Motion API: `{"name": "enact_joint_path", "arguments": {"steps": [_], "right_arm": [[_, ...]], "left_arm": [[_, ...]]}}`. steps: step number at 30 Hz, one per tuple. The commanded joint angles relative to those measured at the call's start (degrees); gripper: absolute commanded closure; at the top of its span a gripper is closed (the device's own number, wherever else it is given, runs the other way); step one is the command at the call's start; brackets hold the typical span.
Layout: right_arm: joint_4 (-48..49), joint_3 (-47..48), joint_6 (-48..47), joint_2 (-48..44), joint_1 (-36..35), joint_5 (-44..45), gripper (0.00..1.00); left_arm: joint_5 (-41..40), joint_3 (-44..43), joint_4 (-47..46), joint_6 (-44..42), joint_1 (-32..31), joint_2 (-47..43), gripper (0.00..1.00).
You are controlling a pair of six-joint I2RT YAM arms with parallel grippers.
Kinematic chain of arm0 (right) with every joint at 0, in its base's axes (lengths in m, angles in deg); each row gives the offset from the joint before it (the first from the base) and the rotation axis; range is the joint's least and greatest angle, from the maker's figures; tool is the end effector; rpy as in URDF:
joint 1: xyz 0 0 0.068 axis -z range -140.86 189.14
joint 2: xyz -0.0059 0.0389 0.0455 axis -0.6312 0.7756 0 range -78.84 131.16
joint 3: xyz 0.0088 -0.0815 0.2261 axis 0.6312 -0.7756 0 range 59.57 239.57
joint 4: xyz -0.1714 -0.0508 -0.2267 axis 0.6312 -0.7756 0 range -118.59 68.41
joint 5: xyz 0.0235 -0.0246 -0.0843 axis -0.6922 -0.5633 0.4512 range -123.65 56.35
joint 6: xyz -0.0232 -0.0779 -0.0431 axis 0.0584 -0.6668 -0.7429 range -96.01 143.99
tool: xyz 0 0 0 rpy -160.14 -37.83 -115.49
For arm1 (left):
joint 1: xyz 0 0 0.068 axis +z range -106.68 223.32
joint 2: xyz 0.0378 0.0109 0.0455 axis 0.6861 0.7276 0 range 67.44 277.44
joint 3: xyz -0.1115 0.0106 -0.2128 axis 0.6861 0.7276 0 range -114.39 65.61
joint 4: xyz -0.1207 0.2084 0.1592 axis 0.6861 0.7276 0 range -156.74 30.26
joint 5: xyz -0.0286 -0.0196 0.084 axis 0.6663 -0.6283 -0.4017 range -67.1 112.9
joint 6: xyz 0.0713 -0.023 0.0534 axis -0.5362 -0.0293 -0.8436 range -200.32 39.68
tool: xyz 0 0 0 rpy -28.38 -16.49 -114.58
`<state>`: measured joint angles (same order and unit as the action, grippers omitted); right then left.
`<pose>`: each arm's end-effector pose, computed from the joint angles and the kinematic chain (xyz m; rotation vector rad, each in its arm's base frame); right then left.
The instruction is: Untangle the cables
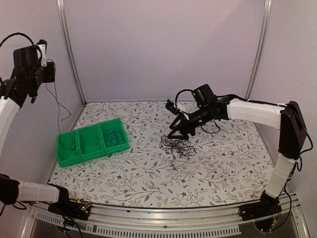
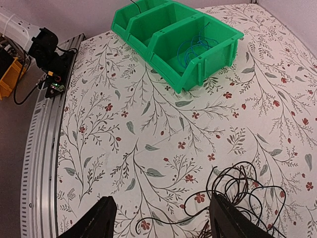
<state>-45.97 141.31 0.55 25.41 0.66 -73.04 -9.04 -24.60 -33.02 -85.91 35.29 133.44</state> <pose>0.3172 0.3191 0.1868 -1.4762 1.8225 0.9441 0.2968 0.0023 0.4672 -0.2054 1.7200 0.4513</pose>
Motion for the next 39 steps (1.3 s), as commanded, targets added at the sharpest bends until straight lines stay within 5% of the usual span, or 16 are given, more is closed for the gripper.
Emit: {"name": "enact_joint_path", "arguments": {"steps": [1,13,29,39], "right_arm": [[0.6,-2.3,-1.0,-2.8,0.2,0.8,0.32],[1.2,-3.1,-0.7,-2.6,0.2,0.2,0.32],[1.6,-7.1,-0.6,-5.0,0.1,1.0,0.32],[1.6,-7.7,-0.9,-5.4,0.2,1.3,0.32]], "left_arm": [[9.6,6.4,-2.3,8.2,3.7,-4.4,1.0],[10.1,22.1,1.3,16.9,8.0,-6.4,1.0],[2.0,31.4,-7.5,6.0,12.8,-6.2,1.0],[3.5,41.7,-12.7,7.0,13.2,-3.7,1.0]]}}
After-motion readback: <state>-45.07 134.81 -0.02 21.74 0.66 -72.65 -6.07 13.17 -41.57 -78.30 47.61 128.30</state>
